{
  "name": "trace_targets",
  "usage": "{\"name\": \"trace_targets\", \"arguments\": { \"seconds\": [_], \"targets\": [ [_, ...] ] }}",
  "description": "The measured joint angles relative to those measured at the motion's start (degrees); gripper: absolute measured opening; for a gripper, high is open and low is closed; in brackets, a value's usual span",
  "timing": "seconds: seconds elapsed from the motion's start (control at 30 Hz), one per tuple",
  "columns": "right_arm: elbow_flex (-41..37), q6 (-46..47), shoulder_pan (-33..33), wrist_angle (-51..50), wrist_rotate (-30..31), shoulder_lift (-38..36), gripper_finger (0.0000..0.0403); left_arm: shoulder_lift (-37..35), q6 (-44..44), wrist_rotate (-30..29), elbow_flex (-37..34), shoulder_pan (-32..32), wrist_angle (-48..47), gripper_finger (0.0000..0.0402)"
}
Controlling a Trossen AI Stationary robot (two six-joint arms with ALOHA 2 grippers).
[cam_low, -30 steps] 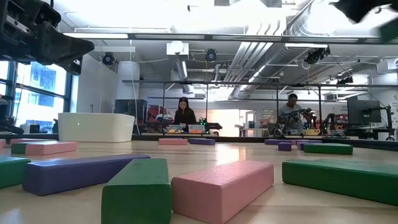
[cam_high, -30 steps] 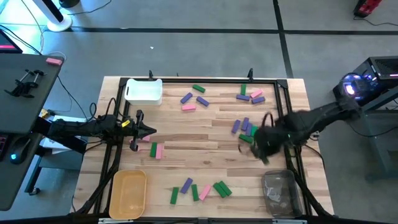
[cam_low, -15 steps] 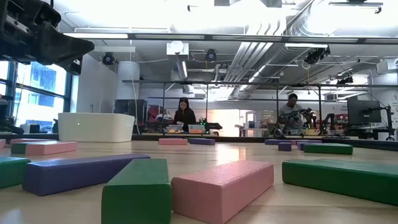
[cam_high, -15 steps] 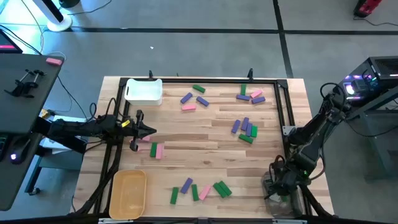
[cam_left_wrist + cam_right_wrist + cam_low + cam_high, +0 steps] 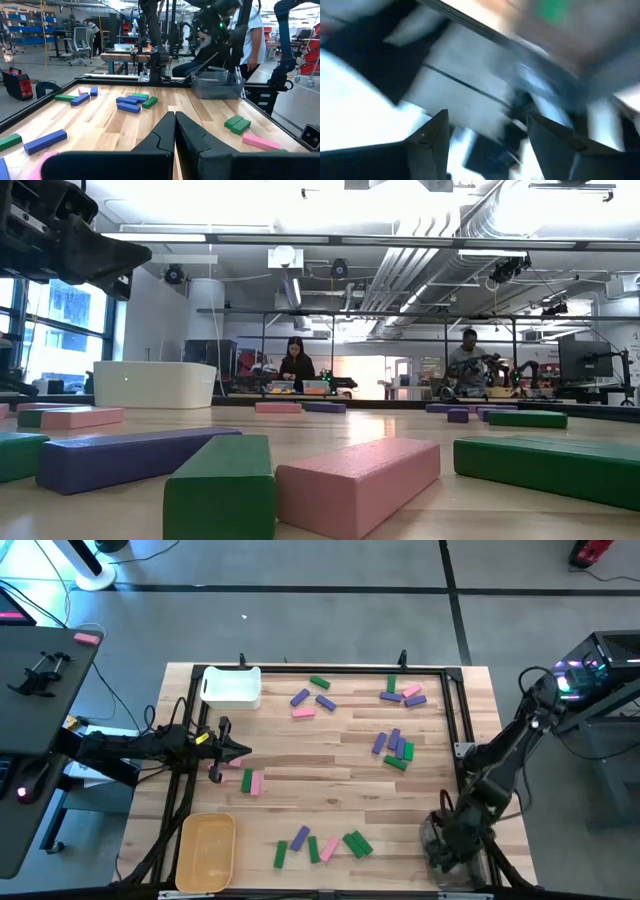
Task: Sort blocks
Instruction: Put the green wooden block into the black bin
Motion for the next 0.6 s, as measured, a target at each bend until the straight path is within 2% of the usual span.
{"name": "trace_targets", "arguments": {
  "seconds": [0.1, 0.17, 0.3, 0.47, 0.6],
  "targets": [
    [0.0, -6.8, -4.8, 1.6, 14.8, -2.3, 0.0208, 0.0, 0.0, 0.0, 0.0, 0.0, 0.0, 0.0000],
    [0.1, -13.4, -10.3, 0.5, 19.2, -2.5, 0.0208, 0.0, 0.0, 0.0, 0.0, 0.0, 0.0, 0.0000],
    [0.1, -32.5, -24.7, -7.3, 16.5, 1.0, 0.0209, 0.0, 0.0, 0.0, 0.0, 0.0, 0.0, 0.0000],
    [0.1, -52.7, -43.5, -14.9, 17.7, 7.4, 0.0209, 0.0, 0.0, 0.0, 0.0, 0.0, 0.0, 0.0000],
    [0.1, -67.2, -53.8, -16.9, 17.0, 13.4, 0.0209, 0.0, 0.0, 0.0, 0.0, 0.0, 0.0, 0.0000]
  ]
}}
